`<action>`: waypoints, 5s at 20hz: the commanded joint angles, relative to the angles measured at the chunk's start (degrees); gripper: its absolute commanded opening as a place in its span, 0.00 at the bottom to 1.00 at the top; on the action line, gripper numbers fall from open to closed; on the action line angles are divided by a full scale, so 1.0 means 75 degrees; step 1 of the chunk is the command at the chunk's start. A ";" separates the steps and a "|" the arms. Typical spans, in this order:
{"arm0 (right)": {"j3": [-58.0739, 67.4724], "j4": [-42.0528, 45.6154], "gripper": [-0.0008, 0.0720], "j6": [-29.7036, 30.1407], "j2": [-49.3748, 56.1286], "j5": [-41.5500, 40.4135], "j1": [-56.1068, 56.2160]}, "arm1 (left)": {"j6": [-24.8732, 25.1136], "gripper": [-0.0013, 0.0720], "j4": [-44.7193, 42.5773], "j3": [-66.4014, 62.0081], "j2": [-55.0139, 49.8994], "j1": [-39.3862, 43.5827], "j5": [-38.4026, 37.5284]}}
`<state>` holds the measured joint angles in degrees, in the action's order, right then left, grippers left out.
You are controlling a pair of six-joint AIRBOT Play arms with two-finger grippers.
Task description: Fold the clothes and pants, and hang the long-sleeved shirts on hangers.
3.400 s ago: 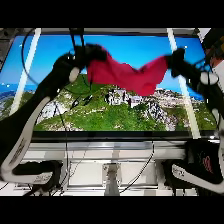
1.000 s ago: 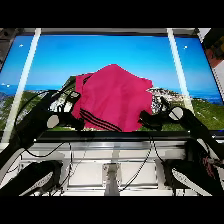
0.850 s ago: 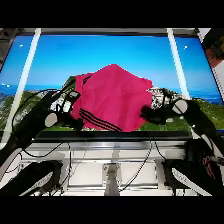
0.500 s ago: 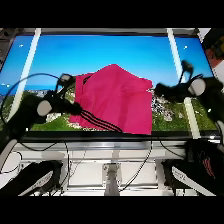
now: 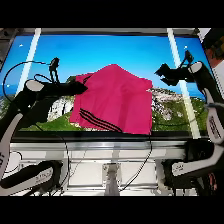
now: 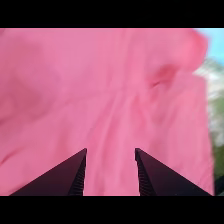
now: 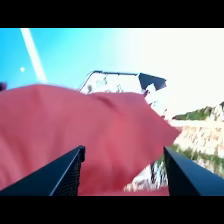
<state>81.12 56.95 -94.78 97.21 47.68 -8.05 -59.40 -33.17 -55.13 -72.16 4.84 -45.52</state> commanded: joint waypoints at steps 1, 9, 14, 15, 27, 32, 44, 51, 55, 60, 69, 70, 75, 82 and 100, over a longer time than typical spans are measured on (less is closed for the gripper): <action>0.0944 -0.0440 0.80 0.0399 0.1515 -0.0318 -0.0035 | 0.0959 0.52 0.1169 -0.0029 -0.0379 -0.0140 0.0166; 0.2387 -0.0207 0.80 0.0396 0.2509 0.0198 0.0192 | 0.0956 0.52 0.1169 -0.0029 -0.0414 -0.0137 0.0213; 0.2387 -0.0166 0.80 0.0670 0.2579 0.1241 0.0385 | 0.0959 0.52 0.1172 -0.0029 -0.0414 -0.0137 0.0213; 0.2387 -0.0166 0.80 0.0682 0.2588 0.1309 0.0458 | 0.0956 0.52 0.1169 -0.0029 -0.0414 -0.0137 0.0213; 0.3637 -0.0318 0.02 0.0772 0.2090 0.2025 0.0635 | 0.0956 0.52 0.1172 -0.0029 -0.0414 -0.0140 0.0213; 0.4811 -0.0813 0.02 0.0796 0.1993 0.3754 0.1886 | 0.0956 0.52 0.1172 -0.0029 -0.0414 -0.0143 0.0595; 0.4695 0.2034 0.49 0.0527 0.1993 0.5400 0.4520 | 0.0935 0.52 0.1276 -0.0026 -0.0414 -0.0294 0.2326; 0.4680 0.2250 0.49 -0.0667 0.1993 0.4558 0.2448 | 0.1204 0.55 0.1154 -0.0026 -0.0414 -0.0309 0.2323; 0.4138 -0.0478 0.49 -0.0353 0.2224 0.5085 0.1230 | 0.1244 0.69 0.0554 -0.0026 -0.0414 -0.0309 0.2256; 0.4103 -0.1539 0.67 -0.0662 0.2958 0.4800 0.0959 | 0.1244 0.69 0.0163 -0.0026 -0.0414 -0.0309 0.1967; 0.4106 -0.1542 0.67 -0.1256 0.3389 0.4511 0.1072 | 0.1244 0.69 0.0163 -0.0026 -0.0414 -0.0309 0.1923; 0.4106 -0.1539 0.67 -0.1253 0.3389 0.4575 0.1075 | 0.1247 0.69 0.0163 -0.0026 -0.0414 -0.0309 0.1923; 0.4103 -0.1533 0.66 -0.1274 0.3398 0.4596 0.1279 | 0.1244 0.69 0.0163 -0.0026 -0.0414 -0.0309 0.1920; 0.4176 -0.1437 0.02 -0.1207 0.3372 0.4511 0.1504 | 0.1244 0.69 0.0163 -0.0026 -0.0414 -0.0309 0.1923; 0.4800 0.2136 0.02 -0.1014 0.1486 0.0143 0.1218 | 0.1241 0.69 0.0163 -0.0023 -0.0414 -0.0309 0.1920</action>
<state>118.56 66.48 -102.76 108.92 63.61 1.74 -50.09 -31.92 -55.31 -75.24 2.59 -31.09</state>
